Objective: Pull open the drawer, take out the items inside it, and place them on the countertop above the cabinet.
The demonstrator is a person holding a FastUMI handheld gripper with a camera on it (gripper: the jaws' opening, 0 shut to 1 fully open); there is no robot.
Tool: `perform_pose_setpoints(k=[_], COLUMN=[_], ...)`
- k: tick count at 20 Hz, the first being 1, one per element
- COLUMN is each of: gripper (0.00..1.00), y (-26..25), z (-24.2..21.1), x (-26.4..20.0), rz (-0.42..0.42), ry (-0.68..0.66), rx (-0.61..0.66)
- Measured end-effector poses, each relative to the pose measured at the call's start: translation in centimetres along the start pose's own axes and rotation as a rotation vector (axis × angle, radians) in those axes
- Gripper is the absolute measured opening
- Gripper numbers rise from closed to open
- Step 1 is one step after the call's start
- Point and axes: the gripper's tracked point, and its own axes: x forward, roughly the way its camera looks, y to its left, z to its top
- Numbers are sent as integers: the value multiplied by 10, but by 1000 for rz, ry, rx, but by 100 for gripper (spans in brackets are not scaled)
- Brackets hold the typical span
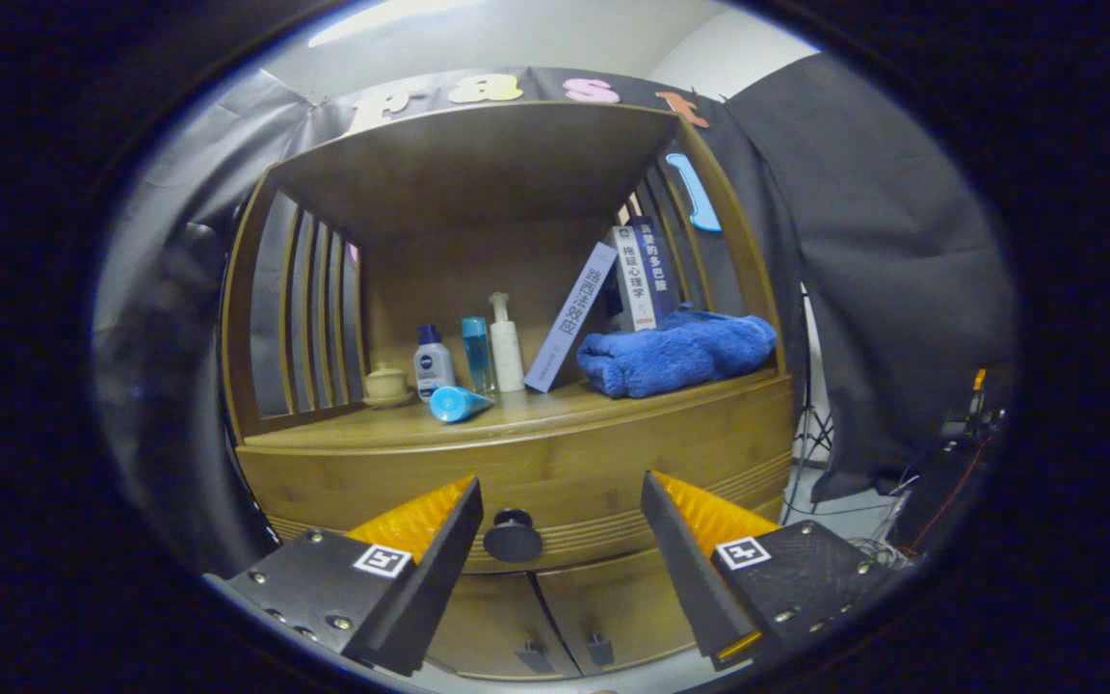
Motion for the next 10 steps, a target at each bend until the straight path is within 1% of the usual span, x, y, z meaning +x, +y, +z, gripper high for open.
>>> perform_pose_setpoints(k=[3, 6, 10], gripper=[99, 99, 99], y=[5, 12, 28], z=[21, 48, 88], x=[-28, -61, -94], rz=[20, 40, 87], ry=[64, 58, 52], rx=[4, 25, -21])
